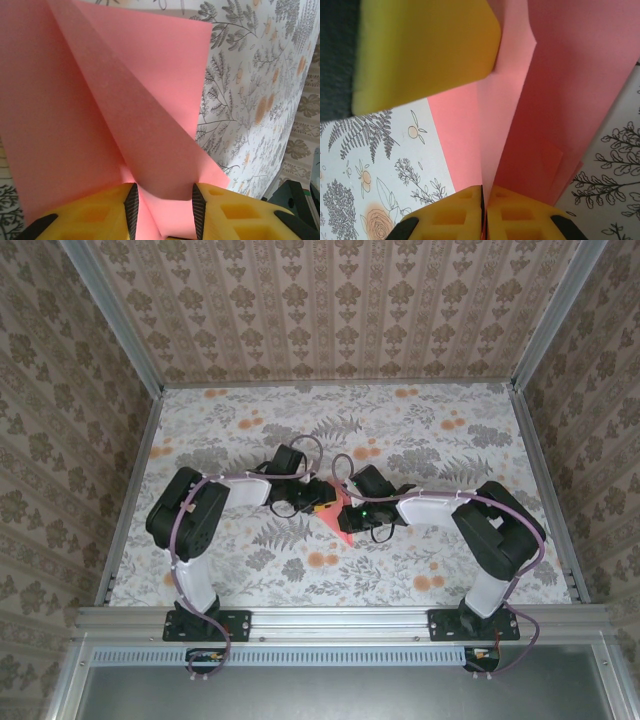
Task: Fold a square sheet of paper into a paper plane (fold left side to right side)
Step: Fourth fold the wing at the center of the table.
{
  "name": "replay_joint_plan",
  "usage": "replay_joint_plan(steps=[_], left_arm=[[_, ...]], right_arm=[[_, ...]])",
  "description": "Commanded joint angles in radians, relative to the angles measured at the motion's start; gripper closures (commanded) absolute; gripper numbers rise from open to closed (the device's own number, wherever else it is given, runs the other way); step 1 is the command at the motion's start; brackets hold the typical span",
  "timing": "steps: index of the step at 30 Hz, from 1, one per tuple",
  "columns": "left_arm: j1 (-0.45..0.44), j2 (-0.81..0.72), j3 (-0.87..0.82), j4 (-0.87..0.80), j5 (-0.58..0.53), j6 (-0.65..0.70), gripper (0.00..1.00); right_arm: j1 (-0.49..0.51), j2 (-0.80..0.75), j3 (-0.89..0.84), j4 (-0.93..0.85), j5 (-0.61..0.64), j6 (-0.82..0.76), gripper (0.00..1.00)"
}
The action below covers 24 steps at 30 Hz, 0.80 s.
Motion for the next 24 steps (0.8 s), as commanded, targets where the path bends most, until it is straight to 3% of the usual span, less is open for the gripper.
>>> replay_joint_plan(steps=[1,14,24], left_arm=[[-0.003,0.02,0.024,-0.031,-0.024,-0.011,0.63],[-0.003,0.046,0.037,-0.085,-0.055,-0.004,0.62],[-0.003,0.046,0.041,-0.097,-0.061,0.001,0.62]], right_arm=[[-0.006,0.02,-0.011,0.005,-0.024,0.013,0.9],[-0.015,0.0,-0.006,0.009,-0.036,0.016,0.83],[-0.088,-0.093,-0.035,0.047,-0.144,0.043,0.59]])
